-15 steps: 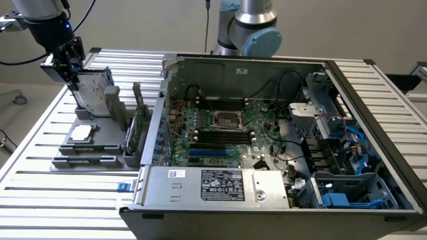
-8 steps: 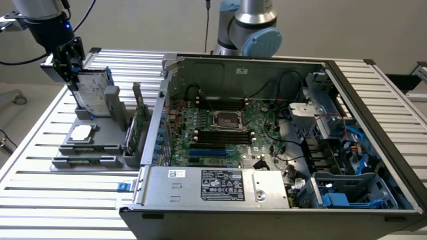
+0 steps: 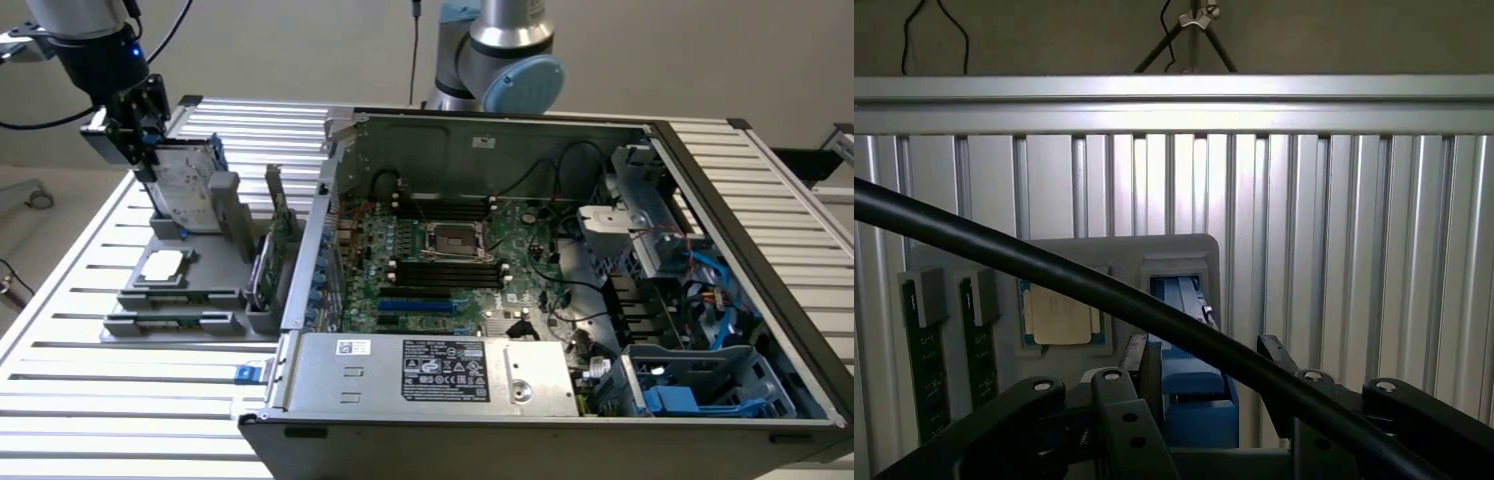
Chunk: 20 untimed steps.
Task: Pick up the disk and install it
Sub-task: 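Pick up the disk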
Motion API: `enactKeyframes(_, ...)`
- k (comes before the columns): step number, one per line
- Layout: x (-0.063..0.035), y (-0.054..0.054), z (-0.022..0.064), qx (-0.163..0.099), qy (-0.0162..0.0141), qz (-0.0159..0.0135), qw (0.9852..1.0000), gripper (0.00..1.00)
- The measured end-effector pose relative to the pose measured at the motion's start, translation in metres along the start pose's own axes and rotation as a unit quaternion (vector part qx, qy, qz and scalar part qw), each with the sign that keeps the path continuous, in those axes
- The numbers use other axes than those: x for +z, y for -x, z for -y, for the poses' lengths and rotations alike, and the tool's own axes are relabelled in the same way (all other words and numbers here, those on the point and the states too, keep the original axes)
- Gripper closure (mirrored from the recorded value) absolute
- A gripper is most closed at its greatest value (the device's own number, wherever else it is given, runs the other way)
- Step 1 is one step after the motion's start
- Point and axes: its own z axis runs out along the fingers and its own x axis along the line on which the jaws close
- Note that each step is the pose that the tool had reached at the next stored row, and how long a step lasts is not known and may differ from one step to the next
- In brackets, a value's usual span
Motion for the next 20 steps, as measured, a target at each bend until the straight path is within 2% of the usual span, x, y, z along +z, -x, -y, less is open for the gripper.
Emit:
enactKeyframes(9, 0.0000, 0.0007, 0.0001, 0.000, 0.0000, -0.0034, 1.0000, 0.47)
enactKeyframes(10, 0.0000, 0.0007, 0.0001, 0.000, 0.0000, -0.0036, 1.0000, 0.53)
enactKeyframes(14, -0.0001, 0.0007, 0.0001, 0.000, 0.0000, -0.0039, 1.0000, 0.53)
enactKeyframes(18, 0.0000, 0.0008, 0.0001, 0.000, 0.0000, -0.0039, 1.0000, 0.67)
enactKeyframes(20, 0.0000, 0.0008, 0.0001, 0.000, 0.0000, -0.0039, 1.0000, 0.67)
